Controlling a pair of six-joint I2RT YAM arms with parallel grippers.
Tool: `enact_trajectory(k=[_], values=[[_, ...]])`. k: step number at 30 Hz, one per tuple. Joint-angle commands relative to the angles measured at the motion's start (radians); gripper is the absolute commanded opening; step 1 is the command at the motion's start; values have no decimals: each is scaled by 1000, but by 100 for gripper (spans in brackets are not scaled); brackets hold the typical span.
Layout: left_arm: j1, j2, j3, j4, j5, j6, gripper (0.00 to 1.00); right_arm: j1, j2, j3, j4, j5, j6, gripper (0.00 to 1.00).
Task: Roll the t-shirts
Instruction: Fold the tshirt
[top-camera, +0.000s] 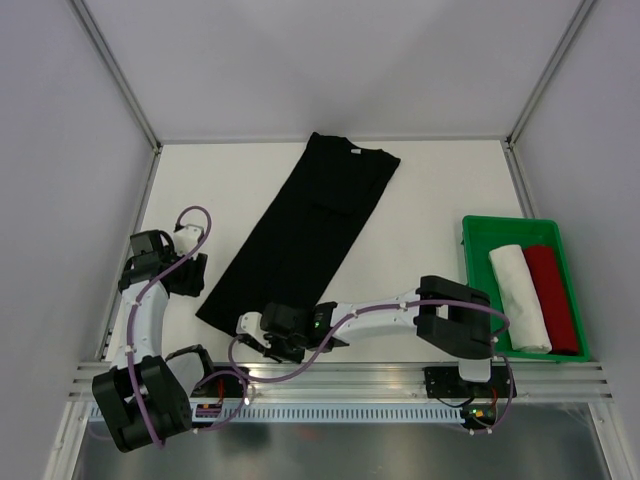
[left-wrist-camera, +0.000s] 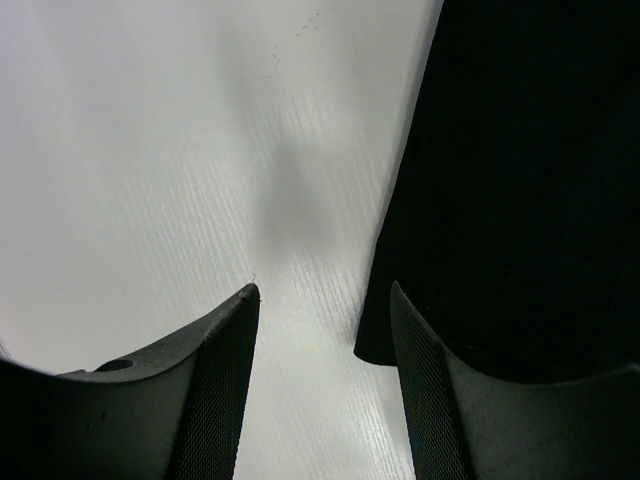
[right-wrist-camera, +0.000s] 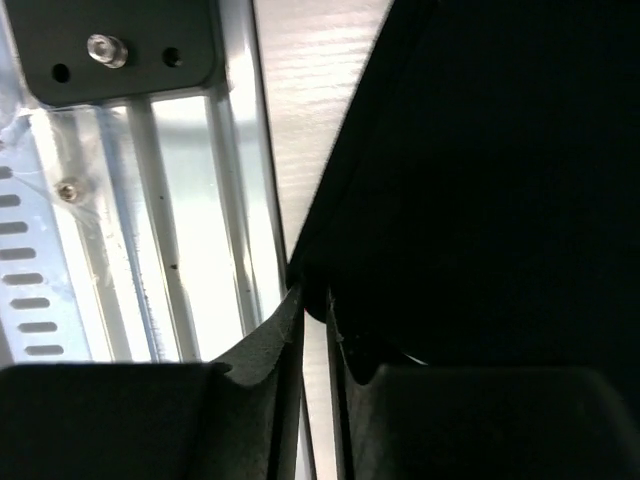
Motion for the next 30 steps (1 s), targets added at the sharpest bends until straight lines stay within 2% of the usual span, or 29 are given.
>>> enact_trajectory(k=[1, 4, 6, 10, 15, 18, 21, 23, 25, 29, 30], values=[[5, -6, 10, -6, 8, -35, 61, -2, -15, -40, -31, 26, 16, 17], [3, -8, 20, -15, 38, -27, 61, -5, -75, -117, -46, 49, 64, 6], [2, -8, 29, -42, 100, -11, 61, -20, -116, -149, -63, 49, 91, 1], [3, -2, 63, -56, 153, 2, 61, -45, -197, -250, -108, 36, 169, 0], [-20, 38, 133, -79, 291, 11, 61, -86, -321, -376, -191, 32, 310, 0], [-93, 44, 162, -84, 341, 0, 61, -123, -412, -472, -212, 34, 394, 0], [-268, 41, 179, -88, 346, -4, 61, -180, -489, -535, -227, 29, 462, 0], [-330, 40, 188, -91, 358, -7, 61, -203, -524, -545, -250, 48, 480, 0], [-432, 49, 204, -91, 360, -18, 61, -217, -540, -558, -258, 52, 507, 0], [-538, 49, 221, -91, 375, -15, 61, -252, -543, -577, -274, 57, 539, 1], [-573, 44, 219, -90, 380, -9, 61, -254, -543, -581, -277, 57, 542, 6]])
